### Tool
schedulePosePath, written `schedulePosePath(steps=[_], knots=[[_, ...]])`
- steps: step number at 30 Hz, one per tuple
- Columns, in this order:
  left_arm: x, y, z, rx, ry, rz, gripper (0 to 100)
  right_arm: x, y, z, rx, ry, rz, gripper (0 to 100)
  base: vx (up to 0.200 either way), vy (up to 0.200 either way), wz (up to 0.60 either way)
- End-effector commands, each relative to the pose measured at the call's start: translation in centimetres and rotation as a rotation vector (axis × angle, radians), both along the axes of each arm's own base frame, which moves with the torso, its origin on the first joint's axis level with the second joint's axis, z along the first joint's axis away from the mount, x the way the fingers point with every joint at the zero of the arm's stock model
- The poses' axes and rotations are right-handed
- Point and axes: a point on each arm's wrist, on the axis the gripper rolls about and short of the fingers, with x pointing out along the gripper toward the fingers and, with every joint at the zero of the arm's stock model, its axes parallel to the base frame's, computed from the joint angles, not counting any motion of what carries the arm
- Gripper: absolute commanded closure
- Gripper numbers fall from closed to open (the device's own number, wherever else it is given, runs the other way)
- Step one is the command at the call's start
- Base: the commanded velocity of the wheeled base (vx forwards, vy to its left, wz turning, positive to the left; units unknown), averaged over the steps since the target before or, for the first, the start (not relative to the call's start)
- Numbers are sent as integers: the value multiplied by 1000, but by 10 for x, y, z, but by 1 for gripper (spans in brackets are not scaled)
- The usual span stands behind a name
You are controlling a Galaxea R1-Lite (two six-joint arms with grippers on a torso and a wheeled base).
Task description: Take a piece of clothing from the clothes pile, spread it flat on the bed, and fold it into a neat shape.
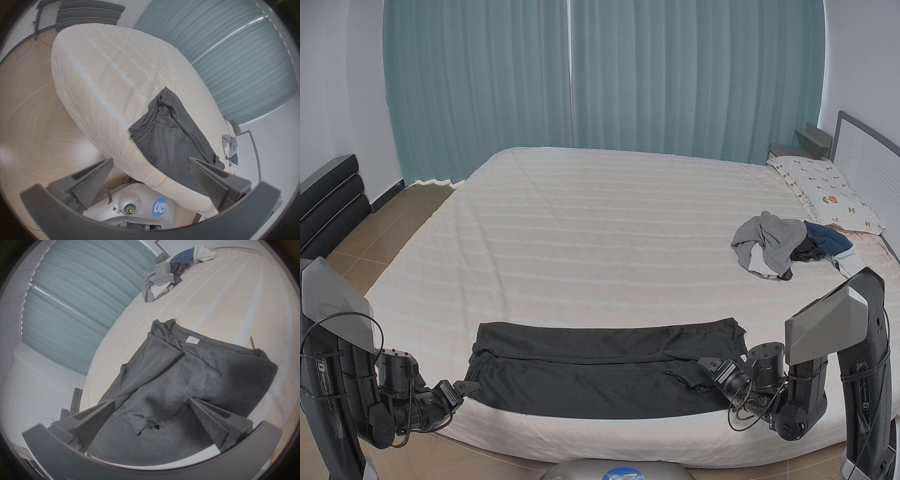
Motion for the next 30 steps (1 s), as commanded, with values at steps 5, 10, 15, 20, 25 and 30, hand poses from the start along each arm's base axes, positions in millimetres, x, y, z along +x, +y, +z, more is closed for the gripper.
schedulePosePath(steps=[5,10,15,20,25,30], knots=[[-4,0,-1,1,19,0,0,3,3,-7,-9,-9,-9,0,0,0,0],[-4,0,-2,2,21,-1,0,4,4,-8,-11,-11,-11,0,0,0,0],[-4,0,-2,3,20,-2,0,1,3,-8,-75,-20,-62,100,0,0,0],[-4,0,-2,4,19,-3,0,0,3,-8,-78,-19,-59,100,0,0,0],[-4,0,-2,5,21,-2,0,-7,2,-1,-72,-13,-50,100,0,0,0],[-4,0,-2,5,21,-2,0,-15,-1,10,-56,-10,-27,100,0,0,0]])
